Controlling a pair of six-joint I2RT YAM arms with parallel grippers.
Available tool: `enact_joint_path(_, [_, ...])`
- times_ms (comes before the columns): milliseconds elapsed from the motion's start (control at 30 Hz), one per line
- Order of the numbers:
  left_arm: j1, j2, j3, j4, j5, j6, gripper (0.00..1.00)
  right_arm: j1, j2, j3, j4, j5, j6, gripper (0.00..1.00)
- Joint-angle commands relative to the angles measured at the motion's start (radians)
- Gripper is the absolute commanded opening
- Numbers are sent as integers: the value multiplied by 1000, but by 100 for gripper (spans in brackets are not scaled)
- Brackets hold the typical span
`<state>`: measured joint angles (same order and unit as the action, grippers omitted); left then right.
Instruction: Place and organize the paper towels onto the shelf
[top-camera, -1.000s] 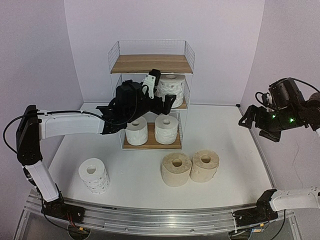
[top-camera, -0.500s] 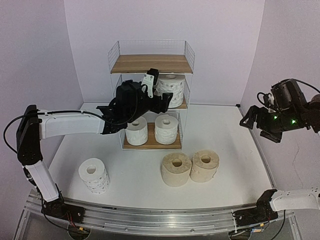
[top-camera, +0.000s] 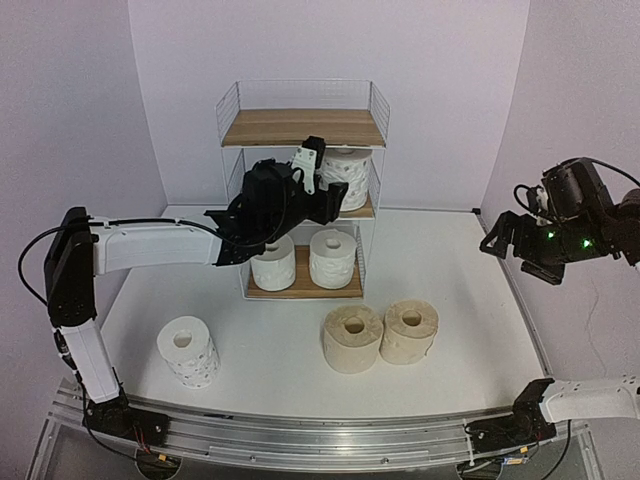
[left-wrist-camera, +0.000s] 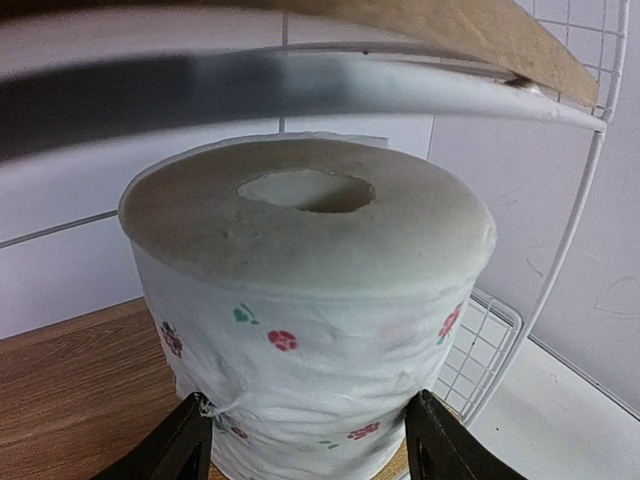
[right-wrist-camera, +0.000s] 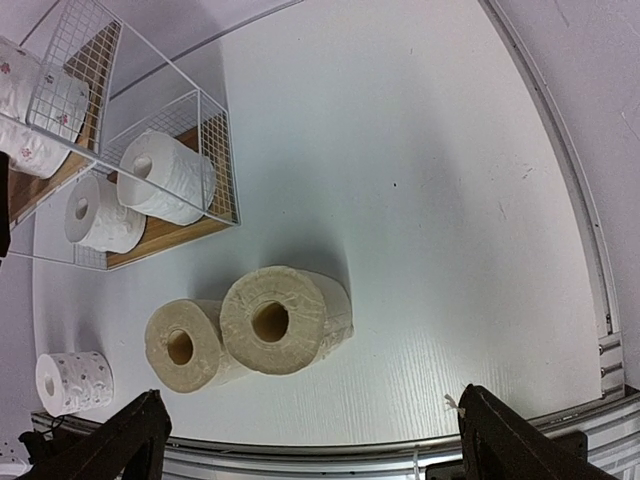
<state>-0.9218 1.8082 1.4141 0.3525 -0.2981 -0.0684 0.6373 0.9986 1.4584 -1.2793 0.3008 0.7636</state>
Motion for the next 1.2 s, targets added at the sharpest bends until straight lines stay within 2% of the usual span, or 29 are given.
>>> enact_joint_path(0, [11,34,57,34,-31,20,64,-4,-13,-7,19,31,-7,97])
enact_joint_path(367, [24,79,110,28,-16,16,64,-4,-17,-9,21,40,-14,97])
enact_joint_path(1167, [24,-7,-3,21,-55,0,71,-4,-43,-10,26,35,-27,98])
